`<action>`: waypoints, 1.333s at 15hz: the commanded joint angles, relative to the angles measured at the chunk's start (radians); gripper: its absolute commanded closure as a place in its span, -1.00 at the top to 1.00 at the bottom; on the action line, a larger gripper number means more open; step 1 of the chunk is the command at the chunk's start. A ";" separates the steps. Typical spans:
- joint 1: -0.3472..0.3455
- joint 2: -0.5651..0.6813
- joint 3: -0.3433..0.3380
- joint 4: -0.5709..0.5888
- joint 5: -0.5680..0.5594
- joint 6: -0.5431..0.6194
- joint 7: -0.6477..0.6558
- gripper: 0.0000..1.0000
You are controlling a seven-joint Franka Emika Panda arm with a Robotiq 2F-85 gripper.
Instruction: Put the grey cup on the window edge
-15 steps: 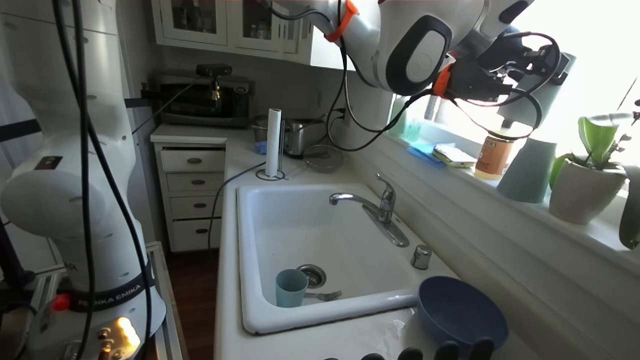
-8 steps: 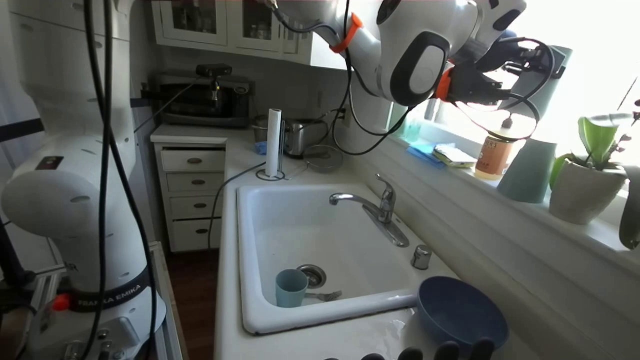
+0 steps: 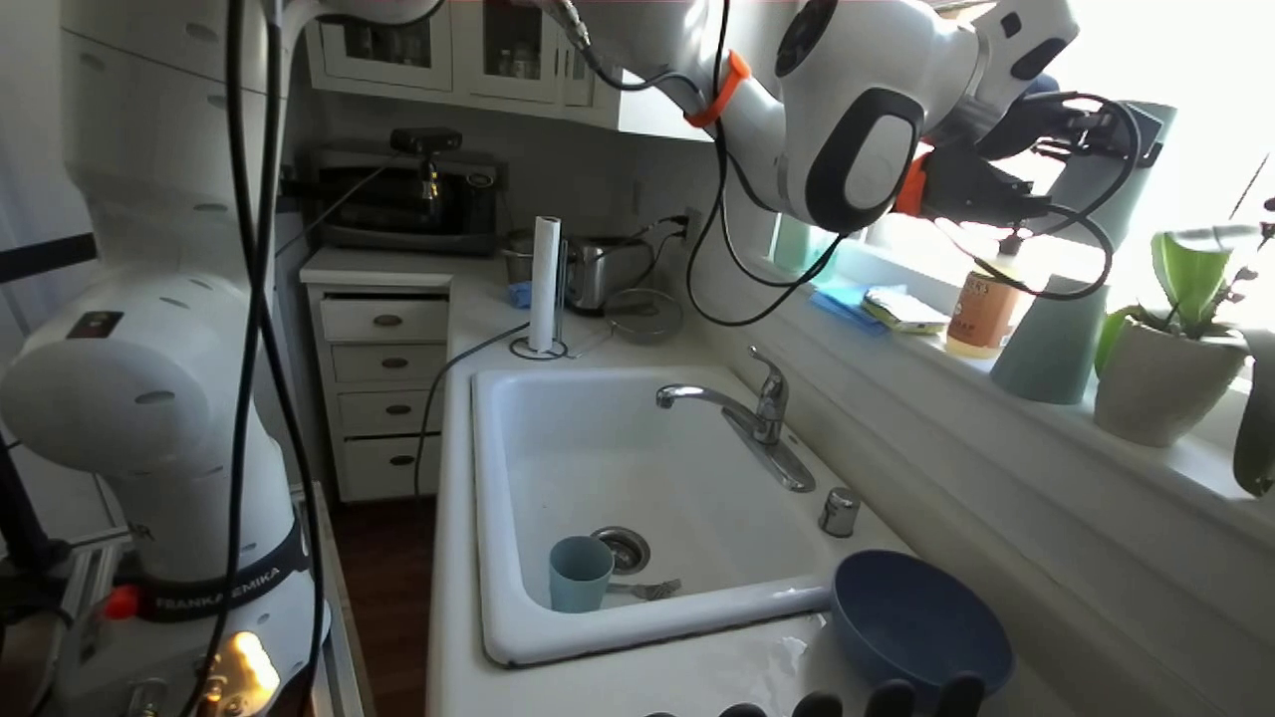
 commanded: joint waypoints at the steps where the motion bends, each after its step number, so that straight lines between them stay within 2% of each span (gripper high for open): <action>1: -0.015 0.054 -0.004 0.063 -0.001 0.021 0.015 0.00; 8: -0.042 0.073 0.039 0.066 -0.022 0.019 0.035 0.00; 20: -0.034 0.098 0.006 0.080 -0.012 0.010 0.013 0.00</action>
